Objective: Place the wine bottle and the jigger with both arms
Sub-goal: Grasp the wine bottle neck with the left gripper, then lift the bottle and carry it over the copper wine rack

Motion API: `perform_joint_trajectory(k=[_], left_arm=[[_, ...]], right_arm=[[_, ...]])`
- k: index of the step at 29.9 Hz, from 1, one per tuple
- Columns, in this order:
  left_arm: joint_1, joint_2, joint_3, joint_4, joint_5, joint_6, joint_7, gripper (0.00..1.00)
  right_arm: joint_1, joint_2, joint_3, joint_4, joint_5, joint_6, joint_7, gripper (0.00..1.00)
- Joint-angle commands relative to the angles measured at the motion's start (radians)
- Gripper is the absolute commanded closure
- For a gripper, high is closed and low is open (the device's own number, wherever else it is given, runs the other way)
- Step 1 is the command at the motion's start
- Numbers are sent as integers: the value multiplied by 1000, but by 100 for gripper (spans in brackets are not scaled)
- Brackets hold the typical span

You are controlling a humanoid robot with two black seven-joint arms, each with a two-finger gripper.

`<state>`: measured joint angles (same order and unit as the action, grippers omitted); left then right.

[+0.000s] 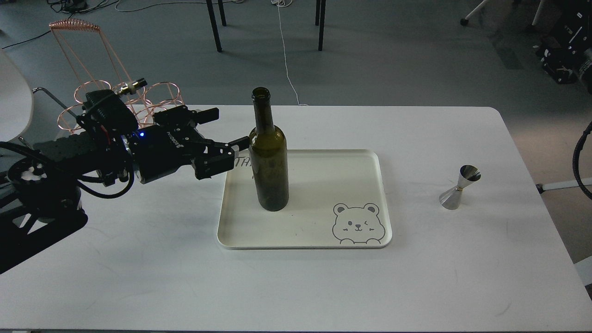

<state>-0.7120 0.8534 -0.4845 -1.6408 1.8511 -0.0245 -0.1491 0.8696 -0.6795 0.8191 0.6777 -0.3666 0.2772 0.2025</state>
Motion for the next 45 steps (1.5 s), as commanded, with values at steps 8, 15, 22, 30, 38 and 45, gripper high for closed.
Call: perform_joint_trajectory(k=[8, 15, 22, 30, 38, 45], left_arm=[[-23, -53, -8, 2, -3, 0, 26, 7], [-35, -94, -3, 1, -1, -5, 26, 8], [-38, -119, 4, 4, 10, -9, 26, 31], [-41, -135, 4, 16, 8, -11, 32, 45], [-50, -157, 3, 21, 8, -11, 40, 45], [-55, -152, 3, 19, 11, -11, 36, 68]], right_arm=[[-3, 0, 6, -1, 0, 20, 3, 1], [-3, 0, 11, -1, -2, 13, 5, 1], [-6, 0, 11, -3, 0, 10, 6, 1], [-3, 0, 11, -1, 0, 0, 6, 1], [-3, 0, 11, -1, 0, 0, 6, 1], [-3, 0, 11, -1, 0, 0, 6, 1]])
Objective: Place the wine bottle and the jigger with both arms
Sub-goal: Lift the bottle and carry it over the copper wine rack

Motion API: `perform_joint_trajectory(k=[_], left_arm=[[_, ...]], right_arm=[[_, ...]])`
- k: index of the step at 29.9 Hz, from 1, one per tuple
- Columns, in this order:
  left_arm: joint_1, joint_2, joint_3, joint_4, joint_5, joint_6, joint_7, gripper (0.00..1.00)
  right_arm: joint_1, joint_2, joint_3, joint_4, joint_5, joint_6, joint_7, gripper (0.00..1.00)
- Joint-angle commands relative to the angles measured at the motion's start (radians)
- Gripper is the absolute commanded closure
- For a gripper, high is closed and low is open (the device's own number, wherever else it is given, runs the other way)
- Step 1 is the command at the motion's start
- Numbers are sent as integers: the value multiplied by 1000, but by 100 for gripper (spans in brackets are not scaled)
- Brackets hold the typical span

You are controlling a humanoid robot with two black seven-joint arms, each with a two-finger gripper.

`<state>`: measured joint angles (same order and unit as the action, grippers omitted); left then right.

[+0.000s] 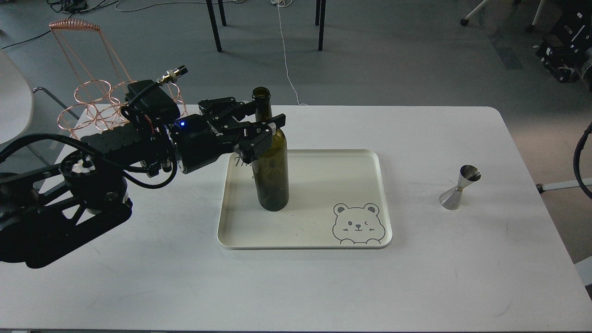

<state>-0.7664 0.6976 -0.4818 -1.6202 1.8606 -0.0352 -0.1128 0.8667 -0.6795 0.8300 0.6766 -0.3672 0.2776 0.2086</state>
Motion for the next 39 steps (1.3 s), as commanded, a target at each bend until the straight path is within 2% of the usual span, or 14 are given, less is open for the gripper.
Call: perform_joint_trajectory(k=[1, 3, 8, 20, 27, 39], left_arm=[[-1, 7, 0, -1, 0, 0, -2, 71], [-1, 10, 0, -1, 2, 0, -1, 78], [-2, 13, -4, -4, 2, 0, -1, 84], [-71, 175, -75, -33, -73, 0, -24, 84], [-73, 342, -78, -21, -113, 3, -84, 84], [-163, 402, -81, 143, -167, 1, -88, 83]], right_arm=[[0, 0, 0, 0, -1, 0, 0, 1], [0, 0, 0, 0, -1, 0, 0, 1], [0, 0, 0, 0, 1, 2, 0, 1], [5, -2, 0, 0, 1, 3, 0, 1], [5, -5, 0, 0, 1, 3, 0, 1], [2, -2, 0, 0, 1, 3, 0, 1]])
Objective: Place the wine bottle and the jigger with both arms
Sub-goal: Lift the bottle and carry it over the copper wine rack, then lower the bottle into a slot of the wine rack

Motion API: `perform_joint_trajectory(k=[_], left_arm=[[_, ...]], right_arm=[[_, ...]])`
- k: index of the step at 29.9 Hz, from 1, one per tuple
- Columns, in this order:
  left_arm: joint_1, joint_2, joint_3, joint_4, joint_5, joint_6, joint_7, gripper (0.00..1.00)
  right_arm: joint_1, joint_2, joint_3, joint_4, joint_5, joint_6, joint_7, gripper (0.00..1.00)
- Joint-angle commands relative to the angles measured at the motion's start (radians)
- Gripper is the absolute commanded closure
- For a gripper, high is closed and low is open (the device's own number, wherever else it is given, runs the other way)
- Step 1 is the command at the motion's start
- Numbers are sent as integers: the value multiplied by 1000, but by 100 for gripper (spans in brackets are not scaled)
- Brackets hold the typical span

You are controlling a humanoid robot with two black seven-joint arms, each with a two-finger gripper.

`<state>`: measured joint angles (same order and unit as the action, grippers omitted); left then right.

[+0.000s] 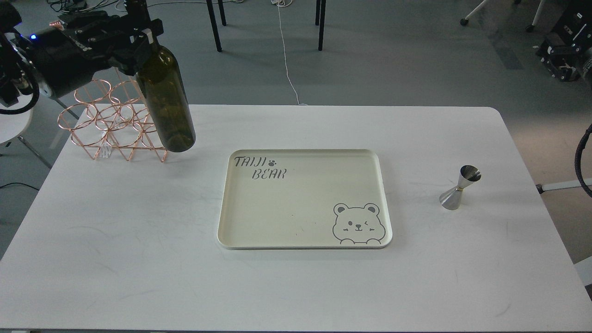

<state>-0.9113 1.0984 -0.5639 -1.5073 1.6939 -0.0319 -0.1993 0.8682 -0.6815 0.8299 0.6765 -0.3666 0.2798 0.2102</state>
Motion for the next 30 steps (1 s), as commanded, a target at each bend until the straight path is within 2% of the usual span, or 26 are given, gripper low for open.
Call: perform_joint_trajectory(k=[1, 9, 30], left_arm=[[-30, 1, 2, 38, 0, -2, -2, 83], [-84, -17, 12, 194, 3, -2, 0, 84], [-69, -123, 18, 295, 6, 9, 6, 84]], right_arm=[[0, 0, 0, 0, 0, 1, -2, 1], [0, -1, 0, 0, 0, 1, -2, 1], [-1, -3, 0, 0, 0, 2, -2, 1]])
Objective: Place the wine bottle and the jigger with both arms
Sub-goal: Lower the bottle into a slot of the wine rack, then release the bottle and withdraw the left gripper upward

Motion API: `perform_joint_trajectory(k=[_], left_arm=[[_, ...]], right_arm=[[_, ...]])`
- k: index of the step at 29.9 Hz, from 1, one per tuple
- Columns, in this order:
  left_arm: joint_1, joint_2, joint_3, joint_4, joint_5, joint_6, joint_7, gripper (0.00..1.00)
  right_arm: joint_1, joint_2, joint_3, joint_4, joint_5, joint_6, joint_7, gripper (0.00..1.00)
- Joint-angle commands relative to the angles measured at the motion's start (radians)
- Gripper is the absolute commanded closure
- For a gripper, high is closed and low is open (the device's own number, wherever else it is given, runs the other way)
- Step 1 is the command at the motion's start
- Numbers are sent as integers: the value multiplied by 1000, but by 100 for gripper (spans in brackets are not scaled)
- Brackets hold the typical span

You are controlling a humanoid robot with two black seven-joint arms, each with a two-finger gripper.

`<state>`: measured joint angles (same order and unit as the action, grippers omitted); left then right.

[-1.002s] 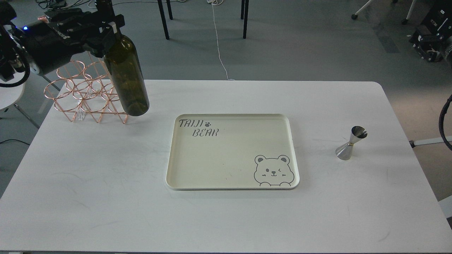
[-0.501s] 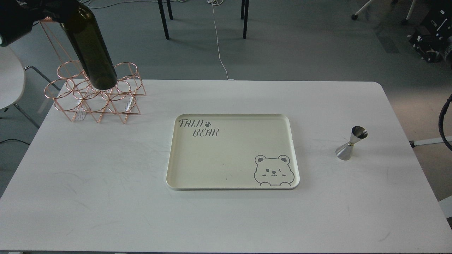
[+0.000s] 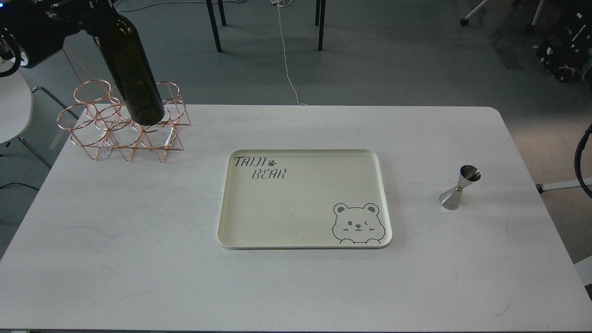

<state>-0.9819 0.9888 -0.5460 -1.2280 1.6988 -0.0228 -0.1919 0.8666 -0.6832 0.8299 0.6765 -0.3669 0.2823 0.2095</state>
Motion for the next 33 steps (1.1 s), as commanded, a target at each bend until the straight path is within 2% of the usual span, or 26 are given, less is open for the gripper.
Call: perform_joint_trajectory(k=[1, 13, 18, 21, 30, 33], left_arm=[[2, -18, 0, 22, 1, 0, -1, 84], [6, -55, 1, 62, 4, 0, 6, 83], [6, -61, 50, 82, -2, 4, 5, 83], [6, -73, 75, 108, -5, 35, 3, 81], [6, -90, 150, 113, -14, 38, 3, 77], [8, -104, 153, 131, -27, 38, 3, 72]], right_arm=[[0, -1, 0, 0, 0, 0, -1, 1], [0, -1, 0, 0, 0, 0, -1, 1], [0, -1, 0, 0, 0, 0, -1, 1], [0, -1, 0, 0, 0, 1, 1, 1], [0, 1, 0, 2, 0, 3, -1, 1], [0, 1, 0, 2, 0, 3, -1, 1]])
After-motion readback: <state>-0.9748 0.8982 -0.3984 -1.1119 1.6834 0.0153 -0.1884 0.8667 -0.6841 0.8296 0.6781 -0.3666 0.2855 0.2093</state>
